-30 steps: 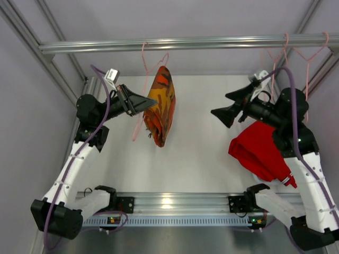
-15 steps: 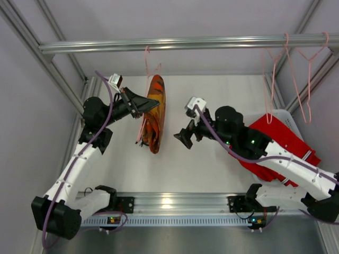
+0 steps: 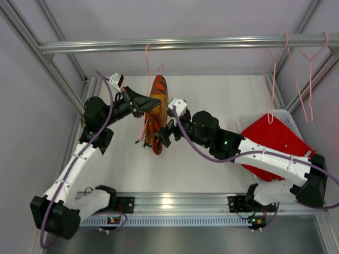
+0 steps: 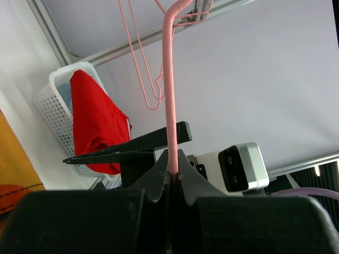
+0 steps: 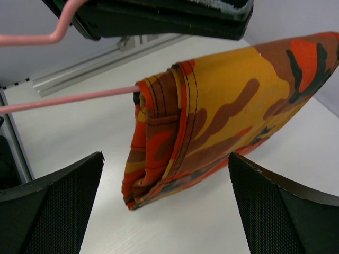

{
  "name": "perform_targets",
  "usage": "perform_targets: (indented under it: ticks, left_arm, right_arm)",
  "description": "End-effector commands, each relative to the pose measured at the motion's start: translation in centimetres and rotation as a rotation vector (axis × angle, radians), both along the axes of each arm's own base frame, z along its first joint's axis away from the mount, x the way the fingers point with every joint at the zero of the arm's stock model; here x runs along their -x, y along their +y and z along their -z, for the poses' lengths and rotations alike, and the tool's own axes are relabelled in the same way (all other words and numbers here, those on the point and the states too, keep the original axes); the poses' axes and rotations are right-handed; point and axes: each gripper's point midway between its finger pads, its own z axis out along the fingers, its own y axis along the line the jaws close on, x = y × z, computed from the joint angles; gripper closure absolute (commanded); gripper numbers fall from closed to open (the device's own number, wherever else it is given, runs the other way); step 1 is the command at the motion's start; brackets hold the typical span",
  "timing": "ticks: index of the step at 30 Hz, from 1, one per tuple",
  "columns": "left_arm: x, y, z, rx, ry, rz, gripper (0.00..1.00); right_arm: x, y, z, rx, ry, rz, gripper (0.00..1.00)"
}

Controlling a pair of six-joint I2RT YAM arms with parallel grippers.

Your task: Remove the trousers from the hanger

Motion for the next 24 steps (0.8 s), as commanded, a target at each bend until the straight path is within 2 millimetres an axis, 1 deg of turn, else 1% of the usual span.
perform_targets:
  ticks: [1,2,7,8,9,10,11,12,15,16,18,19,20,22,24]
  left_arm:
    - [4.1,1.1,-9.3,0.106,-0.354,-0.007,1.00]
    - [4.1,1.1,-9.3,0.104,-0.357,-0.007,1.00]
    - [5.0,0.8,-10.5,0.116,-0.386,0.009,1.00]
    - [5.1,0.7,-10.7,0.118,-0.390,0.013,1.00]
    - [5.4,0.6,-11.0,0.121,-0.401,0.018,1.00]
    - [5.4,0.6,-11.1,0.122,-0.402,0.020,1.00]
    - [5.6,0.6,-11.4,0.126,-0.411,0.021,1.00]
    - [5.7,0.6,-11.5,0.126,-0.413,0.024,1.00]
    - [6.1,0.6,-11.8,0.129,-0.423,0.030,1.00]
    - [6.2,0.7,-11.8,0.129,-0.426,0.029,1.00]
    - [6.3,0.7,-11.7,0.126,-0.423,0.030,1.00]
    - [6.5,0.7,-11.8,0.126,-0.426,0.033,1.00]
    - [6.7,0.8,-11.9,0.127,-0.433,0.033,1.00]
    - [6.8,0.8,-11.9,0.127,-0.437,0.039,1.00]
    - [7.0,0.9,-12.2,0.132,-0.439,0.041,1.00]
  right_arm:
    - [0.5,1.8,-4.2,-0.173,-0.080,-0.039,0.00]
    - [0.5,1.9,-4.2,-0.177,-0.082,-0.042,0.01]
    - [0.5,3.1,-4.0,-0.175,-0.095,-0.078,0.00]
    - [0.2,3.4,-3.6,-0.163,-0.089,-0.073,0.00]
    - [0.0,3.5,-3.9,-0.158,-0.086,-0.060,0.01]
    - [-0.4,3.6,-3.9,-0.151,-0.077,-0.042,0.00]
    - [-0.9,3.8,-3.4,-0.134,-0.068,-0.022,0.01]
    - [-1.6,3.5,-3.5,-0.124,-0.069,0.020,0.00]
    - [-2.9,2.9,-3.0,-0.117,-0.057,0.078,0.00]
    - [-3.7,2.3,-3.0,-0.123,-0.046,0.104,0.00]
    - [-4.4,1.3,-2.8,-0.119,-0.048,0.134,0.03]
    - [-4.6,0.9,-2.8,-0.117,-0.052,0.146,0.05]
    - [-4.7,0.4,-3.0,-0.119,-0.057,0.157,0.12]
    - [-5.4,-0.8,-3.0,-0.109,-0.062,0.194,0.21]
    - [-6.0,-1.7,-2.9,-0.099,-0.070,0.226,0.23]
